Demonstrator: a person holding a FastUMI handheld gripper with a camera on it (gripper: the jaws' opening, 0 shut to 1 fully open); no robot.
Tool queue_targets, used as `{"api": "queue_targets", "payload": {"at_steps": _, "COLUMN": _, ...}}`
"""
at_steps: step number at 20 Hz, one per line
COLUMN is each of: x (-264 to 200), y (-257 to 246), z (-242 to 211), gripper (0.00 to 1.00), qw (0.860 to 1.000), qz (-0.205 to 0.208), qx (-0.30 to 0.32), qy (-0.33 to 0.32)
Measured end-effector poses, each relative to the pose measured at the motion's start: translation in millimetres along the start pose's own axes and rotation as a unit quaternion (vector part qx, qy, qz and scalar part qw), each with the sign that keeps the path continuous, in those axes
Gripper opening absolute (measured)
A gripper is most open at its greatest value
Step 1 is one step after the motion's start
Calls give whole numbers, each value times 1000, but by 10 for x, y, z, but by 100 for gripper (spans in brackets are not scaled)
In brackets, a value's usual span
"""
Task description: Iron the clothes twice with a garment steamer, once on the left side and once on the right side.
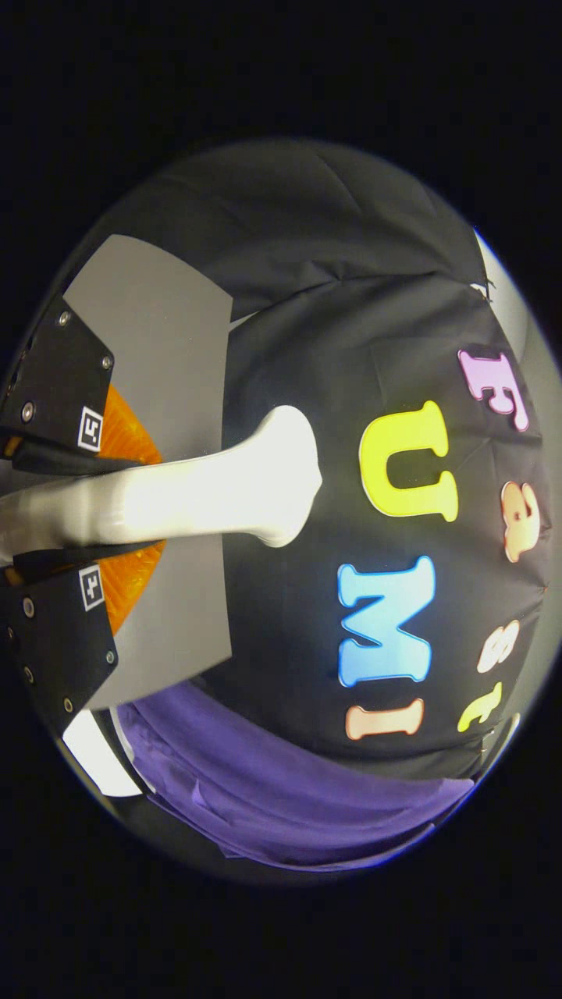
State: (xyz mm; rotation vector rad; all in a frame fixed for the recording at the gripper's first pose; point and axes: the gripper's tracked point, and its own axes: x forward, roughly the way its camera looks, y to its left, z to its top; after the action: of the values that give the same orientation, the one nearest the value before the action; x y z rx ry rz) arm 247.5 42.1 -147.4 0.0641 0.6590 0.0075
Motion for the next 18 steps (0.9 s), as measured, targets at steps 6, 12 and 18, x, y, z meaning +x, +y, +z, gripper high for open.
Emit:
{"api": "queue_targets", "payload": {"at_steps": 6, "x": -932, "y": -430, "z": 196, "gripper": 38, "qw": 994, "qz": 22, "qx": -15, "qy": -110}}
{"api": "queue_targets", "payload": {"at_steps": 12, "x": -1542, "y": -958, "z": 523, "gripper": 38, "qw": 984, "qz": -8, "qx": 1, "qy": -178}}
{"api": "queue_targets", "payload": {"at_steps": 18, "x": -1848, "y": -1603, "z": 932, "gripper": 38, "qw": 969, "qz": -71, "qx": 27, "qy": -234}}
